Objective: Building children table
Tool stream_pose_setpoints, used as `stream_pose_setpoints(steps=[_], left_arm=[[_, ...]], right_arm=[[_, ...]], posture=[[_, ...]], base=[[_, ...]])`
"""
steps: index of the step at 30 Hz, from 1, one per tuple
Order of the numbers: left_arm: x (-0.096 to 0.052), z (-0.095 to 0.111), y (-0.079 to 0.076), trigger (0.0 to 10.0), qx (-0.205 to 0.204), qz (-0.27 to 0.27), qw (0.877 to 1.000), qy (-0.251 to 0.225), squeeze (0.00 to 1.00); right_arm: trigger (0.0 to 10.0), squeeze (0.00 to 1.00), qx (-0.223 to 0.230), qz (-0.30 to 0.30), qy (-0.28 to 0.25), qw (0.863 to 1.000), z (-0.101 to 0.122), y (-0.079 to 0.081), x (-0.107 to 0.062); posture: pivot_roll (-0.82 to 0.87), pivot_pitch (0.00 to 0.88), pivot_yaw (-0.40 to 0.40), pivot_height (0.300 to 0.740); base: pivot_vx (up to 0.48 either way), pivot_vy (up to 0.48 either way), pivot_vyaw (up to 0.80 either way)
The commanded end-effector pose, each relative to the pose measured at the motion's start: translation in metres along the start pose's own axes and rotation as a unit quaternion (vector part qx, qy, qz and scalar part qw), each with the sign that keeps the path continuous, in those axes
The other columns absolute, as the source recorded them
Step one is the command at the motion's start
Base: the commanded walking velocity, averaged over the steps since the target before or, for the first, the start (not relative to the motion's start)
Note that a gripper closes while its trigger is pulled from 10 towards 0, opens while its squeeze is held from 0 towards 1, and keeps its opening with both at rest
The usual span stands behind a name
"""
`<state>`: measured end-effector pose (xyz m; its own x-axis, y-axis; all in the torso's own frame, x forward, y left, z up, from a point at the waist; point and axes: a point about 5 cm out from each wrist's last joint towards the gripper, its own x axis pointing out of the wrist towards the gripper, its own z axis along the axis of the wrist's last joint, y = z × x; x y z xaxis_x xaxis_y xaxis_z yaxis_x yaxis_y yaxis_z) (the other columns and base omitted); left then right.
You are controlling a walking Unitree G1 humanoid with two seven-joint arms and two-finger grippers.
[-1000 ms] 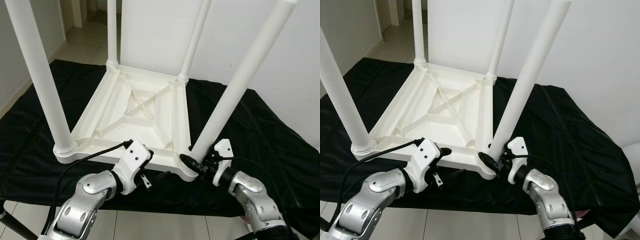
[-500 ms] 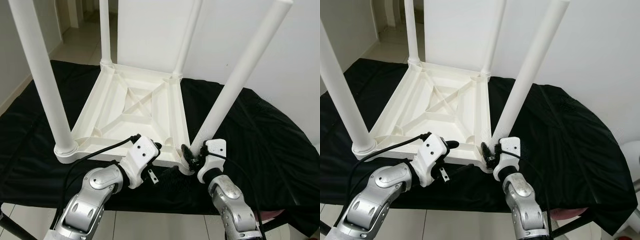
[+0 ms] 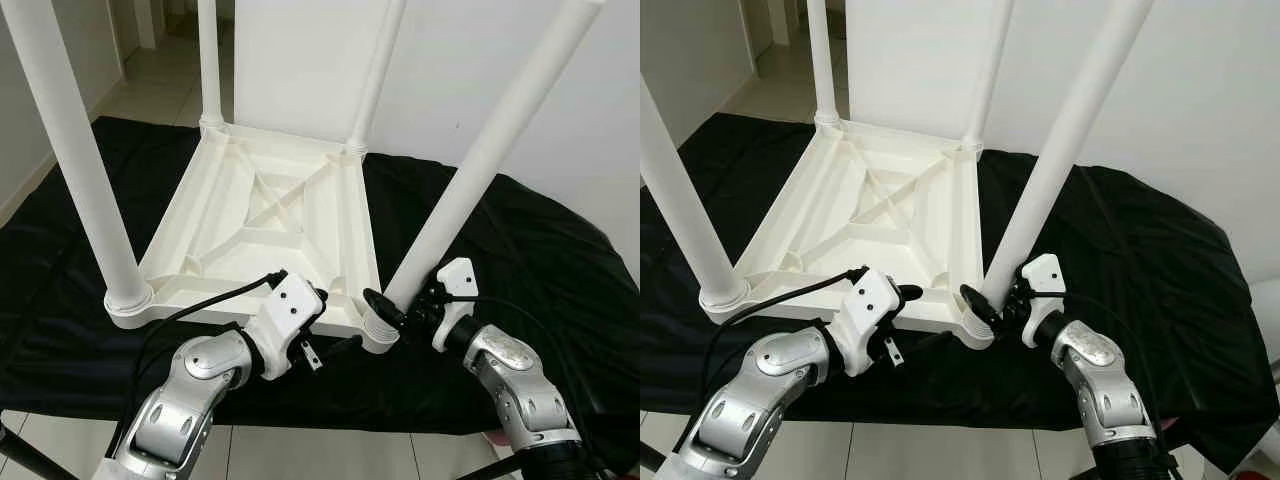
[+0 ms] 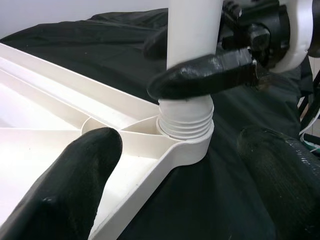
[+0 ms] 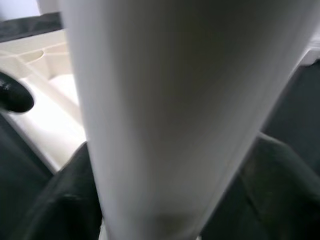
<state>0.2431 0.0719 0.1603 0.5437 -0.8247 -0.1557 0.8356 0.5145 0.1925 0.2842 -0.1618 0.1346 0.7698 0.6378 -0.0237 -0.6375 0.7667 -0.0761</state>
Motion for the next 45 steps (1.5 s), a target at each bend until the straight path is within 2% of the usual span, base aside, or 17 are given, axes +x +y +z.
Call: stream_pose_setpoints(steps=[1, 10, 12, 13, 14, 16, 17, 19, 20, 22, 23, 28, 29, 36, 37, 42, 45], left_arm=[[0.000, -0.005, 0.005, 10.0, -0.006, 0.047, 0.999, 0.016, 0.00], [-0.002, -0.003, 0.006, 10.0, -0.006, 0.064, 0.998, 0.017, 0.00], [-0.001, -0.006, 0.008, 10.0, 0.002, 0.065, 0.997, 0.029, 0.00], [-0.001, -0.006, 0.008, 10.0, 0.002, 0.065, 0.997, 0.029, 0.00], [0.000, -0.007, 0.010, 10.0, 0.004, 0.066, 0.997, 0.034, 0.00], [0.000, -0.007, 0.010, 10.0, 0.003, 0.066, 0.997, 0.034, 0.00], [0.001, -0.006, 0.011, 10.0, 0.002, 0.068, 0.997, 0.031, 0.00], [0.002, -0.005, 0.011, 10.0, 0.001, 0.068, 0.997, 0.029, 0.00], [0.003, -0.004, 0.011, 10.0, -0.001, 0.067, 0.997, 0.026, 0.00], [0.003, -0.003, 0.011, 10.0, -0.003, 0.066, 0.998, 0.023, 0.00], [0.005, -0.002, 0.009, 10.0, -0.004, 0.063, 0.998, 0.019, 0.00], [0.010, 0.002, 0.007, 10.0, -0.006, 0.057, 0.998, 0.012, 0.00], [0.011, 0.002, 0.007, 10.0, -0.006, 0.057, 0.998, 0.011, 0.00], [0.012, 0.003, 0.006, 10.0, -0.010, 0.058, 0.998, 0.007, 0.00], [0.012, 0.003, 0.005, 10.0, -0.010, 0.058, 0.998, 0.008, 0.00], [0.012, 0.003, 0.003, 10.0, -0.013, 0.058, 0.998, 0.007, 0.00], [0.012, 0.006, 0.000, 10.0, -0.012, 0.053, 0.999, 0.003, 0.00]], right_arm=[[0.0, 0.00, 0.015, -0.009, 0.005, 1.000, -0.005, 0.007, 0.002], [0.0, 0.00, 0.037, -0.096, 0.010, 0.995, -0.011, 0.030, 0.003], [0.0, 0.00, 0.077, -0.187, 0.012, 0.979, -0.008, 0.030, 0.007], [0.0, 0.00, 0.077, -0.187, 0.012, 0.979, -0.008, 0.030, 0.007], [0.0, 0.00, 0.091, -0.258, 0.017, 0.962, -0.006, 0.028, 0.008], [0.0, 0.00, 0.092, -0.282, 0.020, 0.955, -0.006, 0.027, 0.009], [5.3, 0.00, 0.097, -0.290, 0.014, 0.952, -0.004, 0.028, 0.011], [5.3, 0.00, 0.100, -0.284, 0.009, 0.954, -0.003, 0.029, 0.012], [10.0, 0.00, 0.100, -0.277, 0.001, 0.956, -0.001, 0.030, 0.013], [10.0, 0.00, 0.102, -0.265, -0.011, 0.959, 0.002, 0.031, 0.014], [10.0, 1.00, 0.097, -0.229, -0.022, 0.968, 0.004, 0.031, 0.014], [10.0, 0.95, 0.053, -0.115, -0.018, 0.992, 0.004, 0.019, 0.007], [10.0, 0.00, 0.045, -0.092, -0.008, 0.995, 0.003, 0.014, 0.005], [10.0, 0.00, 0.008, 0.026, 0.035, 0.999, -0.002, -0.006, 0.005], [0.0, 0.00, 0.012, 0.045, 0.037, 0.998, -0.004, -0.005, 0.007], [0.0, 0.00, 0.019, 0.071, 0.043, 0.996, -0.008, -0.004, 0.011], [0.0, 0.00, 0.026, 0.031, 0.039, 0.998, -0.011, -0.005, 0.010]], posture=[[0.00, 0.000, -0.147, 0.740], [0.02, 0.000, -0.172, 0.740], [0.00, 0.000, -0.167, 0.740], [0.00, 0.000, -0.167, 0.740], [0.00, 0.000, -0.166, 0.740], [0.00, 0.000, -0.164, 0.740], [-0.01, 0.000, -0.160, 0.740], [-0.01, 0.000, -0.160, 0.740], [-0.01, 0.000, -0.160, 0.740], [-0.01, 0.000, -0.160, 0.740], [-0.02, 0.000, -0.154, 0.740], [-0.03, 0.000, -0.158, 0.740], [-0.03, 0.000, -0.159, 0.740], [-0.03, 0.000, -0.164, 0.740], [-0.03, 0.000, -0.165, 0.740], [-0.02, 0.000, -0.170, 0.740], [-0.01, 0.000, -0.177, 0.740]], base=[[0.000, 0.000, 0.00], [0.000, 0.000, 0.00], [0.000, 0.000, 0.00], [0.000, 0.000, 0.00], [0.000, 0.000, 0.00], [0.000, 0.000, 0.00], [0.000, 0.000, 0.00], [0.000, 0.000, 0.00], [0.000, 0.000, 0.00], [0.000, 0.000, 0.00], [0.000, 0.000, 0.00], [0.000, 0.000, 0.00], [0.000, 0.000, 0.00], [0.000, 0.000, 0.00], [0.000, 0.000, 0.00], [0.000, 0.000, 0.00], [0.000, 0.000, 0.00]])
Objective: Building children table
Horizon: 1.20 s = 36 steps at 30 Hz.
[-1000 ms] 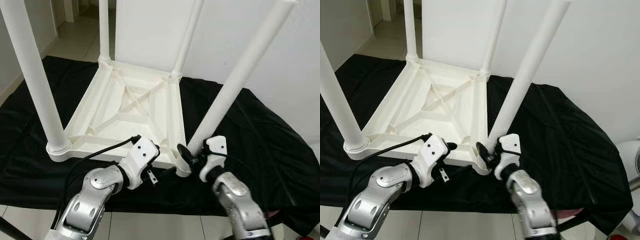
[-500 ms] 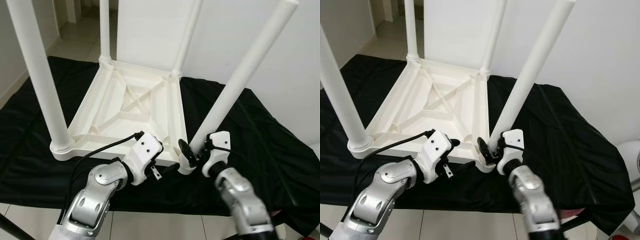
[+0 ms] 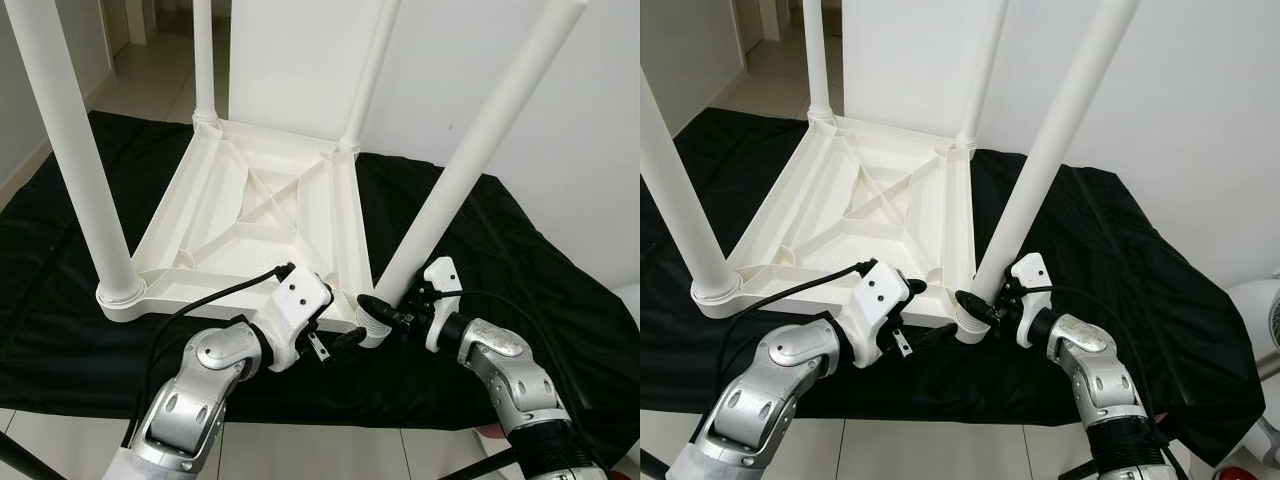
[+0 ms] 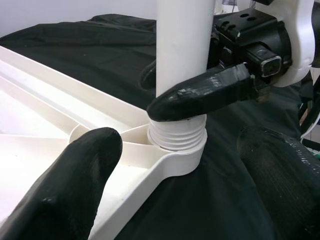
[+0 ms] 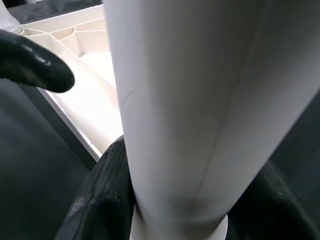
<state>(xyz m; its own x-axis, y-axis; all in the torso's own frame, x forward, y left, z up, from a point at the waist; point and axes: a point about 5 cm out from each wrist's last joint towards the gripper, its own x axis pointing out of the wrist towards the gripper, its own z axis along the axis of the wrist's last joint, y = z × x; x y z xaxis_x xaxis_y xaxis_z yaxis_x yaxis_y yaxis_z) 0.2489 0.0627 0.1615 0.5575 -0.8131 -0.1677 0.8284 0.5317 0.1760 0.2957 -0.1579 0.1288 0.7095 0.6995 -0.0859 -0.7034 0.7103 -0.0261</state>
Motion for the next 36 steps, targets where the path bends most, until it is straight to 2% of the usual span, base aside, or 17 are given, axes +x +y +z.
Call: stream_pose_setpoints(steps=[1, 3, 4, 9, 11, 12, 15, 16, 17, 24, 25, 26, 27, 31, 32, 33, 36], left_arm=[[0.002, 0.004, -0.001, 10.0, -0.002, 0.044, 0.999, -0.006, 0.00], [0.001, 0.005, -0.001, 10.0, -0.001, 0.044, 0.999, -0.008, 0.00], [0.001, 0.005, -0.001, 10.0, -0.003, 0.046, 0.999, -0.009, 0.00], [0.001, 0.005, 0.001, 10.0, -0.005, 0.050, 0.999, -0.009, 0.00], [0.001, 0.005, 0.003, 10.0, -0.006, 0.052, 0.999, -0.009, 0.00], [0.002, 0.006, 0.004, 10.0, -0.006, 0.050, 0.999, -0.011, 0.00], [0.003, 0.006, 0.004, 10.0, -0.007, 0.047, 0.999, -0.012, 0.00], [0.004, 0.007, 0.004, 10.0, -0.005, 0.044, 0.999, -0.012, 0.00], [0.005, 0.007, 0.004, 10.0, -0.003, 0.040, 0.999, -0.011, 0.00], [0.008, 0.010, 0.002, 10.0, 0.001, 0.021, 1.000, -0.015, 0.00], [0.009, 0.010, 0.001, 10.0, 0.001, 0.015, 1.000, -0.014, 0.00], [0.008, 0.010, 0.000, 10.0, 0.004, 0.011, 1.000, -0.013, 0.00], [0.007, 0.010, -0.001, 10.0, 0.004, 0.007, 1.000, -0.013, 0.00], [0.007, 0.010, -0.002, 10.0, 0.003, 0.005, 1.000, -0.013, 0.00], [0.006, 0.010, -0.001, 10.0, 0.004, 0.005, 1.000, -0.012, 0.00], [0.006, 0.010, -0.001, 10.0, 0.005, 0.009, 1.000, -0.011, 0.00], [0.006, 0.010, 0.000, 10.0, 0.005, 0.012, 1.000, -0.011, 0.00]], right_arm=[[0.0, 0.00, 0.007, -0.032, 0.006, 0.999, -0.005, -0.001, -0.002], [0.0, 0.00, -0.004, -0.145, 0.033, 0.989, -0.011, -0.006, -0.005], [0.0, 0.00, 0.016, -0.195, 0.033, 0.980, -0.012, -0.006, -0.008], [0.0, 0.00, 0.073, -0.271, 0.015, 0.960, -0.013, 0.000, -0.011], [0.0, 0.00, 0.078, -0.305, 0.014, 0.949, -0.011, 0.016, -0.004], [6.7, 0.00, 0.083, -0.295, 0.005, 0.952, -0.007, 0.028, 0.004], [6.7, 0.00, 0.091, -0.279, -0.007, 0.956, -0.003, 0.040, 0.012], [10.0, 0.00, 0.085, -0.263, -0.018, 0.961, 0.000, 0.040, 0.013], [10.0, 1.00, 0.074, -0.241, -0.028, 0.967, 0.002, 0.033, 0.009], [10.0, 1.00, 0.014, -0.149, -0.023, 0.989, 0.007, -0.007, -0.011], [10.0, 0.55, 0.000, -0.135, -0.015, 0.991, 0.008, -0.013, -0.014], [10.0, 0.00, -0.009, -0.105, -0.007, 0.994, 0.008, -0.017, -0.014], [10.0, 0.00, -0.015, -0.074, 0.001, 0.997, 0.006, -0.020, -0.012], [10.0, 0.00, -0.019, -0.056, 0.008, 0.998, 0.004, -0.021, -0.010], [3.8, 0.00, -0.023, -0.023, 0.017, 0.999, 0.001, -0.018, -0.003], [0.0, 0.00, -0.021, 0.001, 0.020, 1.000, -0.001, -0.012, 0.005], [0.0, 0.00, -0.019, 0.015, 0.021, 0.999, -0.003, -0.007, 0.012]], posture=[[-0.01, 0.000, -0.177, 0.740], [-0.01, 0.000, -0.187, 0.740], [-0.01, 0.000, -0.187, 0.740], [-0.01, 0.000, -0.187, 0.740], [-0.03, 0.000, -0.171, 0.740], [-0.03, 0.000, -0.171, 0.740], [-0.03, 0.000, -0.171, 0.740], [-0.05, 0.000, -0.146, 0.740], [-0.05, 0.000, -0.146, 0.740], [-0.06, 0.000, -0.132, 0.740], [-0.05, 0.000, -0.132, 0.740], [-0.05, 0.000, -0.132, 0.740], [-0.05, 0.000, -0.132, 0.740], [-0.05, 0.000, -0.132, 0.740], [-0.03, 0.000, -0.132, 0.740], [-0.02, 0.000, -0.134, 0.740], [-0.01, 0.000, -0.143, 0.740]], base=[[0.000, 0.000, 0.00], [0.000, 0.000, 0.00], [0.000, 0.000, 0.00], [0.000, 0.000, 0.00], [0.000, 0.000, 0.00], [0.000, 0.000, 0.00], [0.000, 0.000, 0.00], [0.000, 0.000, 0.00], [0.000, 0.000, 0.00], [0.000, 0.000, 0.00], [0.000, 0.000, 0.00], [0.000, 0.000, 0.00], [0.000, 0.000, 0.00], [0.000, 0.000, 0.00], [0.000, 0.000, 0.00], [0.000, 0.000, 0.00], [0.000, 0.000, 0.00]])
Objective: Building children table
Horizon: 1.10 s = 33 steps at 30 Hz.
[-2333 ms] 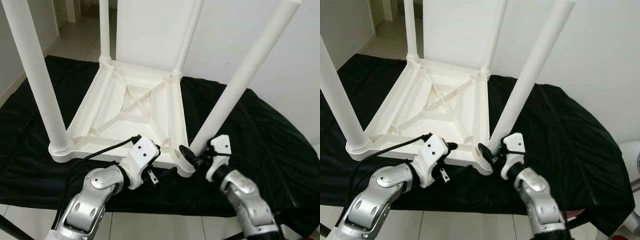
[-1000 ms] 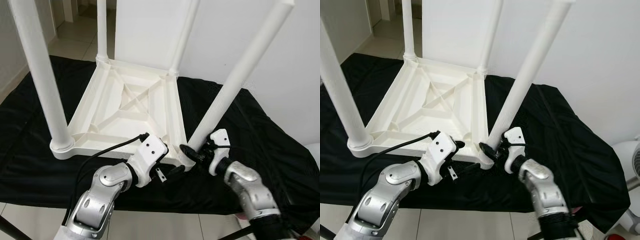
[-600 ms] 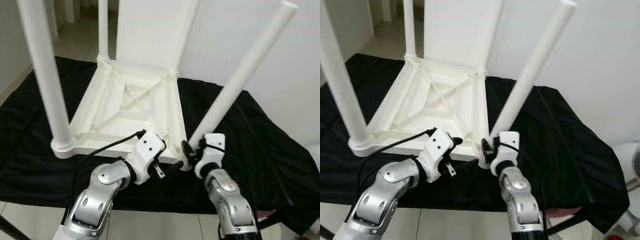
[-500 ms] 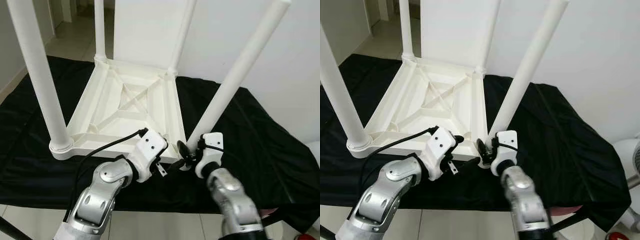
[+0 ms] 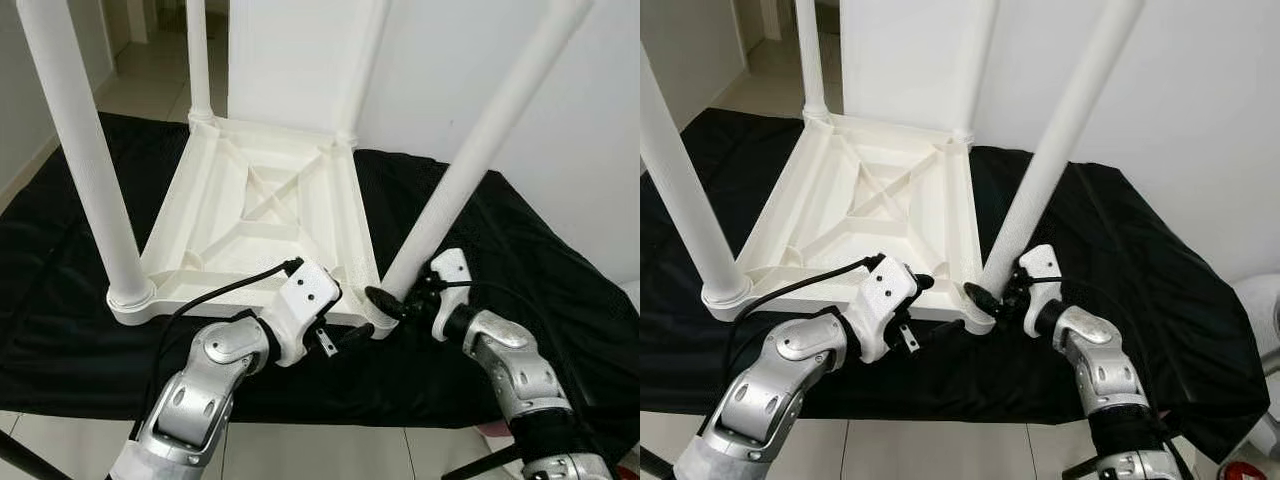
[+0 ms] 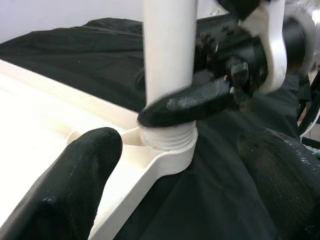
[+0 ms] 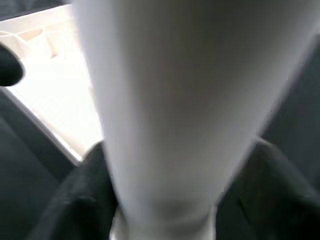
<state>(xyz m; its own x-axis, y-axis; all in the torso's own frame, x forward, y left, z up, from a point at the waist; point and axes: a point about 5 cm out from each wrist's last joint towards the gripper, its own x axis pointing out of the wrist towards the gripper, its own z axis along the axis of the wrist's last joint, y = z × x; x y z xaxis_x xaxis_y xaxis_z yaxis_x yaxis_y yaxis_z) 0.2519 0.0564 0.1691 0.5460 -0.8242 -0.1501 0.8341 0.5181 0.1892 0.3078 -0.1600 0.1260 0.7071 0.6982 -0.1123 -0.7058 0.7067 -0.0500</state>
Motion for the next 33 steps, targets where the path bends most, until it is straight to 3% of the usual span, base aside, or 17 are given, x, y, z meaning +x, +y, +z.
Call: stream_pose_setpoints(steps=[1, 5, 6, 7, 8, 9, 10, 11, 14, 15, 17, 18, 19, 20, 27, 28, 33], left_arm=[[0.000, 0.002, 0.000, 10.0, -0.002, 0.023, 1.000, 0.000, 0.00], [-0.002, 0.003, 0.002, 10.0, 0.000, 0.031, 1.000, 0.001, 0.00], [-0.004, 0.004, 0.002, 10.0, -0.001, 0.033, 0.999, 0.000, 0.00], [-0.004, 0.004, 0.002, 10.0, -0.001, 0.033, 0.999, 0.000, 0.00], [-0.005, 0.003, 0.003, 10.0, -0.005, 0.036, 0.999, 0.001, 0.00], [-0.005, 0.003, 0.003, 10.0, -0.005, 0.036, 0.999, 0.001, 0.00], [-0.006, 0.002, 0.003, 10.0, -0.007, 0.037, 0.999, 0.002, 0.00], [-0.006, 0.002, 0.007, 10.0, -0.007, 0.042, 0.999, 0.006, 0.00], [-0.005, 0.002, 0.008, 10.0, -0.009, 0.043, 0.999, 0.005, 0.00], [-0.005, 0.003, 0.009, 10.0, -0.010, 0.043, 0.999, 0.003, 0.00], [-0.004, 0.004, 0.011, 10.0, -0.008, 0.042, 0.999, 0.003, 0.00], [-0.003, 0.005, 0.013, 10.0, -0.009, 0.040, 0.999, -0.001, 0.00], [-0.002, 0.007, 0.015, 10.0, -0.010, 0.038, 0.999, -0.003, 0.00], [-0.002, 0.007, 0.017, 10.0, -0.007, 0.041, 0.999, 0.000, 0.00], [0.000, 0.008, 0.024, 10.0, 0.006, 0.063, 0.998, 0.001, 0.00], [-0.002, 0.008, 0.025, 10.0, 0.006, 0.070, 0.998, 0.000, 0.00], [-0.004, 0.008, 0.027, 10.0, 0.010, 0.083, 0.996, 0.003, 0.00]], right_arm=[[0.0, 0.00, -0.004, 0.026, 0.008, 1.000, -0.002, 0.008, 0.010], [0.0, 0.00, 0.022, -0.007, -0.001, 1.000, -0.009, 0.019, 0.011], [0.0, 0.00, 0.030, -0.053, 0.000, 0.998, -0.012, 0.020, 0.009], [0.0, 0.00, 0.030, -0.053, 0.000, 0.998, -0.012, 0.020, 0.009], [0.0, 0.00, 0.039, -0.108, 0.008, 0.993, -0.017, 0.023, 0.007], [0.0, 0.00, 0.039, -0.108, 0.008, 0.993, -0.017, 0.023, 0.007], [0.0, 0.00, 0.042, -0.141, 0.013, 0.989, -0.020, 0.024, 0.004], [0.0, 0.00, 0.086, -0.230, 0.005, 0.969, -0.017, 0.029, 0.001], [0.0, 0.00, 0.101, -0.247, -0.003, 0.964, -0.014, 0.032, 0.001], [5.0, 0.00, 0.107, -0.261, -0.006, 0.959, -0.013, 0.037, 0.002], [5.0, 0.00, 0.118, -0.269, -0.017, 0.956, -0.009, 0.043, 0.006], [10.0, 0.00, 0.124, -0.257, -0.034, 0.958, -0.007, 0.050, 0.008], [10.0, 0.00, 0.128, -0.249, -0.046, 0.959, -0.004, 0.054, 0.010], [10.0, 1.00, 0.121, -0.251, -0.047, 0.959, -0.006, 0.053, 0.009], [10.0, 1.00, 0.094, -0.244, -0.050, 0.964, -0.003, 0.042, 0.003], [10.0, 0.00, 0.087, -0.235, -0.046, 0.967, -0.001, 0.040, 0.001], [10.0, 0.00, 0.050, -0.203, -0.038, 0.977, 0.000, 0.036, -0.001]], posture=[[0.00, 0.000, -0.147, 0.740], [0.01, 0.000, -0.159, 0.740], [0.01, 0.000, -0.155, 0.740], [0.01, 0.000, -0.155, 0.740], [0.01, 0.000, -0.149, 0.740], [0.01, 0.000, -0.149, 0.740], [0.01, 0.000, -0.149, 0.740], [-0.01, 0.000, -0.130, 0.740], [-0.01, 0.000, -0.127, 0.740], [-0.02, 0.000, -0.122, 0.740], [-0.03, 0.000, -0.105, 0.740], [-0.04, 0.000, -0.099, 0.740], [-0.04, 0.000, -0.094, 0.740], [-0.05, 0.000, -0.093, 0.740], [-0.07, 0.000, -0.102, 0.740], [-0.07, 0.000, -0.097, 0.740], [-0.07, 0.000, -0.090, 0.740]], base=[[0.000, 0.000, 0.00], [0.000, 0.000, 0.00], [0.000, 0.000, 0.00], [0.000, 0.000, 0.00], [0.000, 0.000, 0.00], [0.000, 0.000, 0.00], [0.000, 0.000, 0.00], [0.000, 0.000, 0.00], [0.000, 0.000, 0.00], [0.000, 0.000, 0.00], [0.000, 0.000, 0.00], [0.000, 0.000, 0.00], [0.000, 0.000, 0.00], [0.000, 0.000, 0.00], [0.000, 0.000, 0.00], [0.000, 0.000, 0.00], [0.000, 0.000, 0.00]])
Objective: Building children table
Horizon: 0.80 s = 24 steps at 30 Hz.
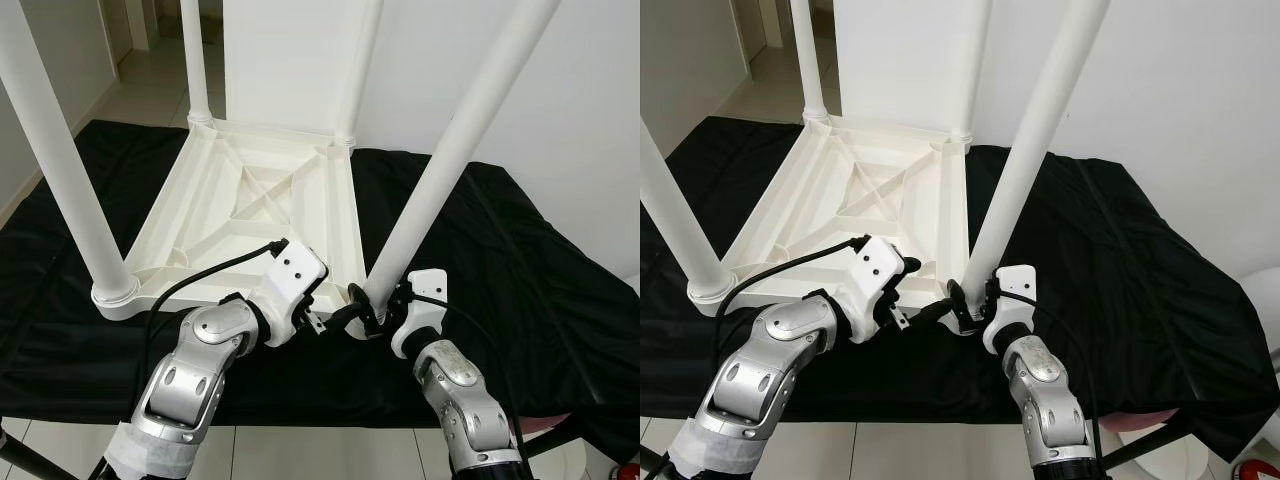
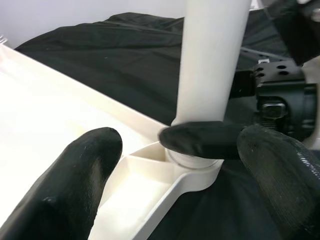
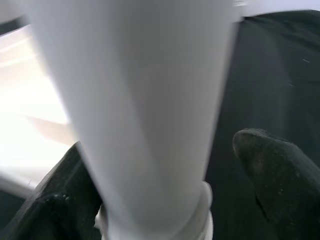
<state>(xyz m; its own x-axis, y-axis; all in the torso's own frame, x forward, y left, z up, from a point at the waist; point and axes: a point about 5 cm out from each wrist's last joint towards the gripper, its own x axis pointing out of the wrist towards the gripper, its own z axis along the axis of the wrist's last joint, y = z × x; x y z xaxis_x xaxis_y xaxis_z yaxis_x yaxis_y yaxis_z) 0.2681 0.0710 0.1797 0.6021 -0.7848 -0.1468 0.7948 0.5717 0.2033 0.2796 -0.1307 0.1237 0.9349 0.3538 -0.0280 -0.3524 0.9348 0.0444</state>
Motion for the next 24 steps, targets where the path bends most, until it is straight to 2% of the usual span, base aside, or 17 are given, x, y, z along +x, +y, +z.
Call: stream_pose_setpoints(steps=[1, 3, 5, 8, 11, 13, 14, 15, 19, 22, 24], left_arm=[[0.001, 0.002, 0.004, 10.0, 0.010, 0.049, 0.999, -0.002, 0.00], [0.002, 0.003, 0.004, 10.0, 0.011, 0.049, 0.999, -0.002, 0.00], [0.001, 0.002, 0.005, 10.0, 0.007, 0.048, 0.999, -0.005, 0.00], [0.000, 0.003, 0.004, 10.0, -0.004, 0.033, 0.999, -0.015, 0.00], [-0.001, 0.003, 0.003, 10.0, -0.004, 0.030, 0.999, -0.016, 0.00], [-0.002, 0.004, 0.001, 10.0, -0.012, 0.014, 1.000, -0.017, 0.00], [-0.002, 0.004, 0.001, 10.0, -0.012, 0.014, 1.000, -0.017, 0.00], [-0.003, 0.002, -0.002, 10.0, -0.018, -0.005, 1.000, -0.011, 0.00], [-0.008, -0.002, -0.012, 10.0, -0.023, -0.047, 0.999, -0.005, 0.00], [-0.009, -0.004, -0.015, 10.0, -0.028, -0.056, 0.998, 0.002, 0.00], [-0.016, -0.011, -0.023, 10.0, -0.028, -0.085, 0.996, 0.017, 0.00]], right_arm=[[10.0, 0.00, -0.012, 0.008, 0.001, 1.000, 0.002, -0.005, 0.001], [10.0, 0.00, -0.014, 0.011, 0.000, 1.000, 0.002, -0.005, 0.001], [10.0, 0.00, -0.042, 0.030, 0.006, 0.999, 0.000, -0.007, 0.003], [10.0, 0.00, -0.052, 0.089, -0.012, 0.995, 0.005, -0.004, 0.003], [10.0, 0.00, -0.055, 0.099, -0.014, 0.993, 0.006, -0.004, 0.003], [10.0, 0.00, -0.072, 0.136, -0.017, 0.988, 0.011, -0.008, 0.008], [10.0, 0.00, -0.072, 0.136, -0.017, 0.988, 0.011, -0.008, 0.008], [10.0, 0.00, -0.089, 0.156, -0.014, 0.984, 0.012, -0.010, 0.012], [10.0, 0.00, -0.110, 0.194, -0.003, 0.975, 0.014, -0.015, 0.020], [10.0, 0.00, -0.112, 0.198, -0.003, 0.974, 0.014, -0.016, 0.022], [10.0, 0.00, -0.113, 0.206, 0.001, 0.972, 0.014, -0.021, 0.026]], posture=[[-0.07, 0.000, -0.090, 0.740], [-0.07, 0.000, -0.090, 0.740], [-0.05, 0.000, -0.093, 0.740], [-0.02, 0.000, -0.091, 0.740], [-0.02, 0.000, -0.091, 0.740], [-0.01, 0.000, -0.096, 0.740], [-0.01, 0.000, -0.096, 0.740], [-0.01, 0.000, -0.100, 0.740], [0.00, 0.000, -0.109, 0.740], [0.01, 0.000, -0.110, 0.740], [0.01, 0.000, -0.113, 0.740]], base=[[0.000, 0.000, 0.00], [0.000, 0.000, 0.00], [0.000, 0.000, 0.00], [0.000, 0.000, 0.00], [0.000, 0.000, 0.00], [0.000, 0.000, 0.00], [0.000, 0.000, 0.00], [0.000, 0.000, 0.00], [0.000, 0.000, 0.00], [0.000, 0.000, 0.00], [0.000, 0.000, 0.00]])
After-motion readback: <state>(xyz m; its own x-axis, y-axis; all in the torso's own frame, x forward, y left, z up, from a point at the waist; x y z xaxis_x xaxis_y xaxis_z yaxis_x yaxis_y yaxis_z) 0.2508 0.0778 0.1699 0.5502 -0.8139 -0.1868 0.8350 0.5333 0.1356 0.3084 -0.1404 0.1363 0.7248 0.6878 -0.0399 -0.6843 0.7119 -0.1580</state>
